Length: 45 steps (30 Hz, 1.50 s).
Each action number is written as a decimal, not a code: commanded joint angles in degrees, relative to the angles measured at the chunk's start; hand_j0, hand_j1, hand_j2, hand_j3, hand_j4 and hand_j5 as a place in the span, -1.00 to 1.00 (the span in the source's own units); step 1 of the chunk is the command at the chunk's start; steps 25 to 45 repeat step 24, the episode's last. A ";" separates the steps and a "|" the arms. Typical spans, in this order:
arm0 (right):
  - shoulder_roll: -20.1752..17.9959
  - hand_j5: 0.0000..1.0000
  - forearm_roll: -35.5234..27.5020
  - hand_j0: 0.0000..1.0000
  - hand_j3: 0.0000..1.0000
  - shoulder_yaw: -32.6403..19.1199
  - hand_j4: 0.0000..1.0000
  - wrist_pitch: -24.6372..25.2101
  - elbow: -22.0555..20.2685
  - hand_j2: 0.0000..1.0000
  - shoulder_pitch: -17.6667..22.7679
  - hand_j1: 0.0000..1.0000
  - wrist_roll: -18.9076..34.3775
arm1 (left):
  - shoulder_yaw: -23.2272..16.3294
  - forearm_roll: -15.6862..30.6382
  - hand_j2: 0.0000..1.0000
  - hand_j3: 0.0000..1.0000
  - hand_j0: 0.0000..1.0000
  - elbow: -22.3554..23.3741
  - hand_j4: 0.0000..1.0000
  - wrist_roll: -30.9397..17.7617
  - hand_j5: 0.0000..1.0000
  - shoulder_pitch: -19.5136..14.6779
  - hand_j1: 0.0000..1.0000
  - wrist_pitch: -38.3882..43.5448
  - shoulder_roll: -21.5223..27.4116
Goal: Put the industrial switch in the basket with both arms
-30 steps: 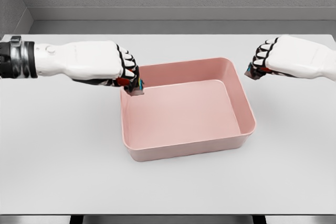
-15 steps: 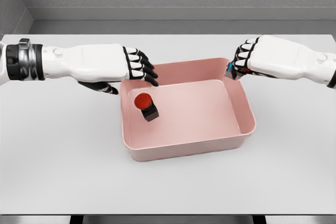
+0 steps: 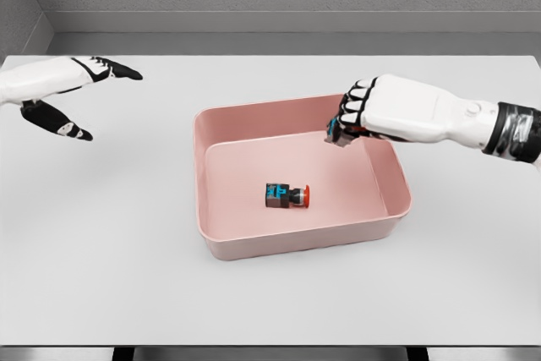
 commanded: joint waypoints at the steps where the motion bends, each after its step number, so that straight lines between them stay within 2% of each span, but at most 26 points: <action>1: 0.60 0.81 -0.42 0.81 0.81 0.27 0.81 0.10 -0.01 0.81 0.00 0.81 -0.17 | -0.14 1.22 1.00 1.00 1.00 1.99 1.00 0.16 1.00 0.00 1.00 0.16 0.39; 2: 0.60 1.00 -0.34 1.00 1.00 0.27 1.00 0.10 -0.01 1.00 0.00 1.00 -0.26 | -0.23 1.30 1.00 1.00 1.00 1.90 1.00 0.16 1.00 0.09 1.00 0.16 0.39; 7: 0.43 1.00 -0.42 1.00 1.00 0.01 1.00 0.10 0.08 1.00 0.00 1.00 -0.61 | -0.67 1.13 1.00 1.00 1.00 1.55 1.00 0.16 1.00 0.18 1.00 0.16 0.30; 9: -0.19 1.00 -0.51 1.00 1.00 -1.30 1.00 0.10 1.57 1.00 0.09 1.00 -0.70 | -0.40 1.13 1.00 1.00 1.00 1.46 1.00 0.16 1.00 0.09 1.00 0.16 0.30; 11: -0.54 1.00 -0.51 1.00 1.00 -4.38 1.00 0.10 5.17 1.00 0.79 1.00 -0.79 | -0.58 1.22 1.00 1.00 1.00 1.73 1.00 0.16 1.00 0.09 1.00 0.16 0.22; 15: -1.77 1.00 -0.60 1.00 1.00 -12.03 1.00 0.10 8.69 1.00 6.33 1.00 -0.70 | -0.67 1.31 1.00 1.00 1.00 1.46 1.00 0.16 1.00 0.09 1.00 0.16 -0.31; 45: -2.03 1.00 -0.60 1.00 1.00 -12.82 1.00 0.10 9.22 1.00 7.03 1.00 -0.70 | -0.76 1.31 1.00 1.00 1.00 1.73 1.00 0.16 1.00 0.18 1.00 0.16 -0.31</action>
